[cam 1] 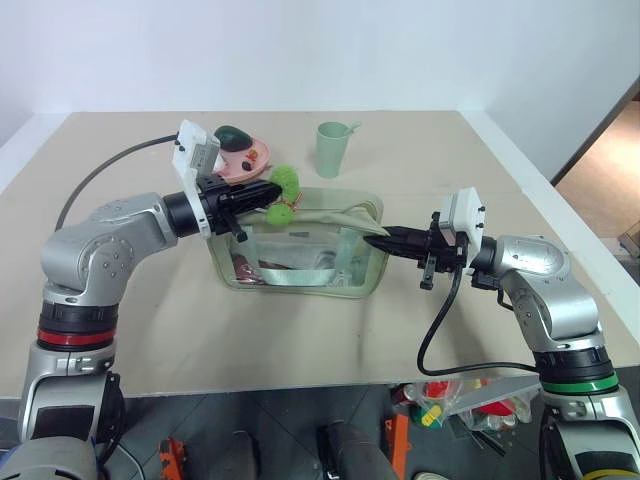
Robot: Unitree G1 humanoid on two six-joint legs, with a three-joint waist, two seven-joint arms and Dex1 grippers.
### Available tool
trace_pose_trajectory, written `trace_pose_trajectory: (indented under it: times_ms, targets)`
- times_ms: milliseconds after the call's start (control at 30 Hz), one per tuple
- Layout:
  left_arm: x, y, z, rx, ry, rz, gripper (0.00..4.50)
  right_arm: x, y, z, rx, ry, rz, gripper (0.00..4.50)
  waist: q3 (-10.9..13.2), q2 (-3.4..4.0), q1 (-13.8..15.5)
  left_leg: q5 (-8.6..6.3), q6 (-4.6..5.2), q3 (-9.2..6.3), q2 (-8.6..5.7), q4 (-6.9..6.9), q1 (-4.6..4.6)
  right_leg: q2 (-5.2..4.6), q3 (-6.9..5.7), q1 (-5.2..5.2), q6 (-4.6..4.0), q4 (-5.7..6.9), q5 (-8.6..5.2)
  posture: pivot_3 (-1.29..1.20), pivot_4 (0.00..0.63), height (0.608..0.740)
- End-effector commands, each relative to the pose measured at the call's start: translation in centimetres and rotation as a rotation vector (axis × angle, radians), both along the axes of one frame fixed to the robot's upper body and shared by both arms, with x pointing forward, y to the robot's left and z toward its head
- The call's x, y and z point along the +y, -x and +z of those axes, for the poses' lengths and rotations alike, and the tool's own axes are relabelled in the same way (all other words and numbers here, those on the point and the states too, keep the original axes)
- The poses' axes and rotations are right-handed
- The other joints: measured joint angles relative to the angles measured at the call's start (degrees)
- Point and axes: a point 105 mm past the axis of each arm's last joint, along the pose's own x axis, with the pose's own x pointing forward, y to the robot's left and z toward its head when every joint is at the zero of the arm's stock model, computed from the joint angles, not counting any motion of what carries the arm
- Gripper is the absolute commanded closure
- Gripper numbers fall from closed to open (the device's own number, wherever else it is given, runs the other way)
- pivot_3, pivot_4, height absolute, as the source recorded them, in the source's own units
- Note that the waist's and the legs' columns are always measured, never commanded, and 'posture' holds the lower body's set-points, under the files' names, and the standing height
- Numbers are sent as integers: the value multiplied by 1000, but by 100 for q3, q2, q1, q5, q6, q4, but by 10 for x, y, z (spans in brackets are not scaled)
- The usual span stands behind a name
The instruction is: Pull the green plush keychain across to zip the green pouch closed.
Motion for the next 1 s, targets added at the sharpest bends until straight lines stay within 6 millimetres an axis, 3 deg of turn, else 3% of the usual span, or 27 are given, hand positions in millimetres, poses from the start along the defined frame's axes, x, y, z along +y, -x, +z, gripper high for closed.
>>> trace_pose_trajectory:
  times_ms: [33, 167, 300, 500, 733, 767, 1000]
  targets:
    - [6, 3, 16, -75, -41, -2, 2811, 2, 3, 9, -49, -8, 6, 4500, 0, 0, -1, 0, 0, 0, 0, 1, 0, 0, -1, 0, 0, 0, 0, 0, 150, 740]
    - [24, 10, 28, -148, -132, 29, 1509, 0, 2, 8, -46, -9, 2, 4500, 0, 0, -5, 0, 0, 0, 1, 1, -1, 1, -1, -2, -1, 0, 0, 0, 150, 740]
    - [51, 13, 27, -257, -300, 127, 92, -2, 1, 6, -43, -8, 2, 4500, 1, 2, -13, -1, 0, 0, 2, -5, -1, 2, 0, -5, -7, 0, -5, 0, 150, 740]
    - [74, 34, 11, -285, -362, 180, 38, -5, 1, 4, -39, -3, 7, 4500, 1, 2, -8, -2, 1, 7, 6, -8, -1, -4, -2, -6, -13, 0, -11, 0, 150, 740]
    - [70, 38, -30, -227, -292, 233, 38, -4, 1, 3, -39, -4, 15, 4500, 1, 2, 9, -1, 1, 5, 2, 1, 1, -13, -7, 0, -29, 2, -21, 0, 150, 740]
    - [69, 36, -32, -219, -259, 244, 581, -4, 1, 3, -39, -4, 16, 4500, 1, 2, 10, -1, 1, 6, 2, 5, 0, -13, -7, 0, -28, 1, -19, 0, 150, 740]
    - [64, 21, -37, -206, -156, 280, 2842, -3, 1, 3, -2, 7, 27, 4500, 1, 2, 6, 0, 1, 9, -2, 10, 3, -13, -2, 3, -21, 3, -13, 0, 150, 740]
